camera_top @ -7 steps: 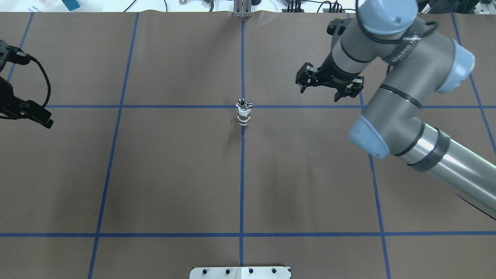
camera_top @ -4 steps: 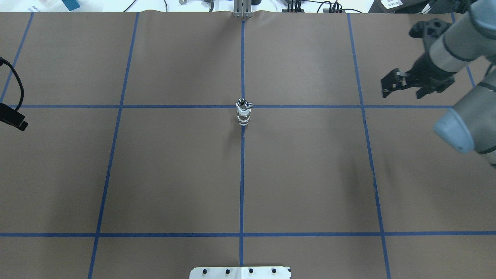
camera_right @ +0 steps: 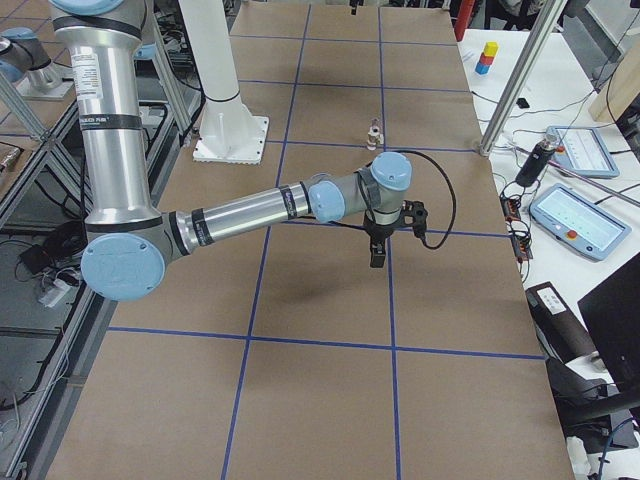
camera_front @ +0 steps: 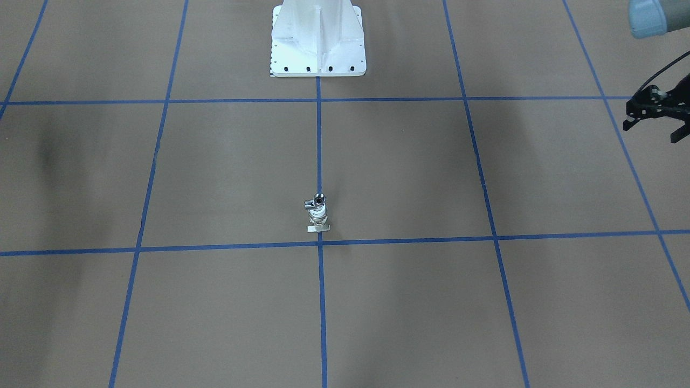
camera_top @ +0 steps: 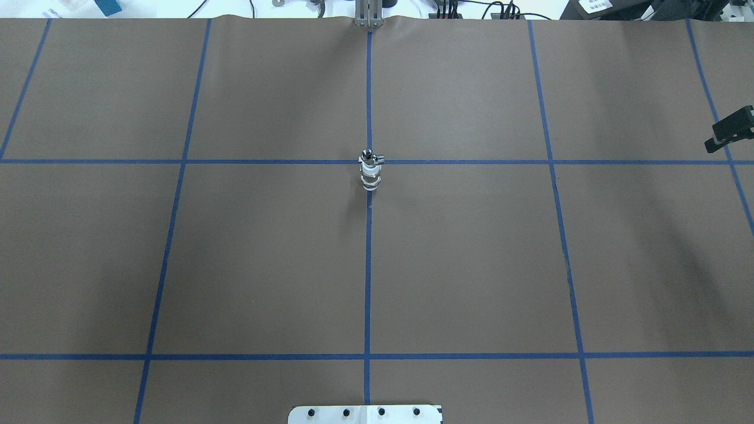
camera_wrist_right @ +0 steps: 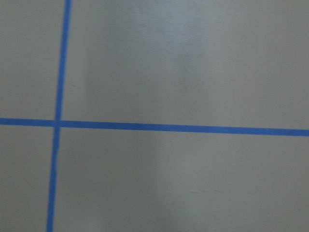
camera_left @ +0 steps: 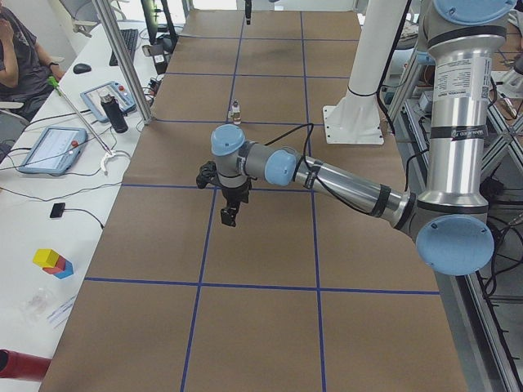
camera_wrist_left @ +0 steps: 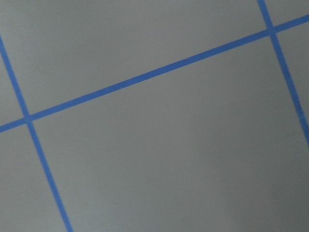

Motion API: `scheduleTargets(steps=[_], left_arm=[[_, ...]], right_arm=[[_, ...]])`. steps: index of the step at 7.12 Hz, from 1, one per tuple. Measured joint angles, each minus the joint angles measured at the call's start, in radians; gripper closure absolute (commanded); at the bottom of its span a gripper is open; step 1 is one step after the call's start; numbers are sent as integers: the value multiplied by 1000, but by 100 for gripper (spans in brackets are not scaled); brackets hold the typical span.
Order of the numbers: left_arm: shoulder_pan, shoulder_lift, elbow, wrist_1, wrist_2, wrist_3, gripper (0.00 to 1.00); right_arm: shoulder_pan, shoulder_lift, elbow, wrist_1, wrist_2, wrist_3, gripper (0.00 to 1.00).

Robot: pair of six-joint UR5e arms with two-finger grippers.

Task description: Assemble PPR valve and pipe with both arms

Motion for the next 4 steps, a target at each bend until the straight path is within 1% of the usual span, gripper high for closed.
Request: scheduleTargets(steps=[1,2,4], left_arm=[[-37,2,31,0,-33,50,0],[-54,4,50,0,-44,68,0],[-85,1,72,-3,-50,72,0]], right_arm=[[38,-23,-12,0,20,-67,0],[55,-33,-18,0,25,-93,0],[63,-28,-8,3,19,-102,0]])
